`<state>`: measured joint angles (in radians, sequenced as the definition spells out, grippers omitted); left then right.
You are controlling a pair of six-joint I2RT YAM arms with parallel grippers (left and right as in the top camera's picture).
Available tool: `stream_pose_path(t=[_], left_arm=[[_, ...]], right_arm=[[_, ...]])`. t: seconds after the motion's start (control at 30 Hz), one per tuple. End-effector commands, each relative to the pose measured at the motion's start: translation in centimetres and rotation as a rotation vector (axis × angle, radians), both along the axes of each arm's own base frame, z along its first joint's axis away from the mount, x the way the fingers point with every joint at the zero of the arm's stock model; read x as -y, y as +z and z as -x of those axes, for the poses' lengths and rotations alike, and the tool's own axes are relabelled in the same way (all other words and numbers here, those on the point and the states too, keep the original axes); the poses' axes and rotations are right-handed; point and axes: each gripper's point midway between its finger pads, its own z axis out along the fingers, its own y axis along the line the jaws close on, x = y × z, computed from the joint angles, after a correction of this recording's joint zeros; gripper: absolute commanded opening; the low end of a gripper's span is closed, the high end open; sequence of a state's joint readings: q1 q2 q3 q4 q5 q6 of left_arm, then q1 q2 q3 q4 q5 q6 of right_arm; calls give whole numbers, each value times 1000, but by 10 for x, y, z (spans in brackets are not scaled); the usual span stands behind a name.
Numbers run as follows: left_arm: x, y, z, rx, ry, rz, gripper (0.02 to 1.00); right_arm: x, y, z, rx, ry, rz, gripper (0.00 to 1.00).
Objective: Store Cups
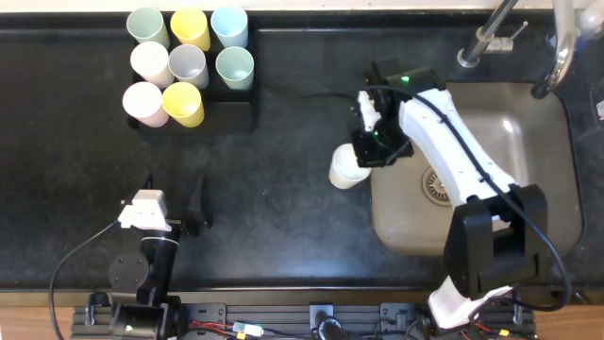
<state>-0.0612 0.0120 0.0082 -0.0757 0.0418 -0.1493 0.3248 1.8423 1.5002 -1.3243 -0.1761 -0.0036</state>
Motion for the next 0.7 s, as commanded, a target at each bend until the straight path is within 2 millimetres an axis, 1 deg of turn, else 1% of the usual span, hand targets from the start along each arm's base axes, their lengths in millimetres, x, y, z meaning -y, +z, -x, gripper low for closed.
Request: stream_pose_path(t=[0.03, 0.17, 0.23, 0.3, 0.33, 0.4, 0.53, 0.57, 0.7], left_arm=[[3, 1, 1, 6, -16, -17, 1000], [3, 1, 1, 6, -16, -17, 1000], [3, 1, 1, 7, -16, -17, 1000], [3, 1, 1, 6, -16, -17, 1000], [3, 1, 1, 6, -16, -17, 998], [3, 1, 1, 6, -16, -17, 1000], [3, 1, 1, 7, -16, -17, 1000], [3, 1, 1, 6, -16, -17, 1000], [3, 1, 1, 7, -16, -17, 1000]], right_arm=[[-41, 75, -49, 257, 52, -102, 45], [-74, 136, -79, 460, 92, -191, 42], [-93, 158, -89, 534, 120, -230, 45], [-113, 168, -96, 573, 148, -258, 42], [-122, 169, -98, 577, 159, -271, 45], [-139, 164, -102, 565, 171, -285, 40], [-175, 139, -104, 507, 217, -317, 42], [-181, 132, -104, 490, 217, -318, 42], [-198, 108, -101, 435, 208, -308, 42]])
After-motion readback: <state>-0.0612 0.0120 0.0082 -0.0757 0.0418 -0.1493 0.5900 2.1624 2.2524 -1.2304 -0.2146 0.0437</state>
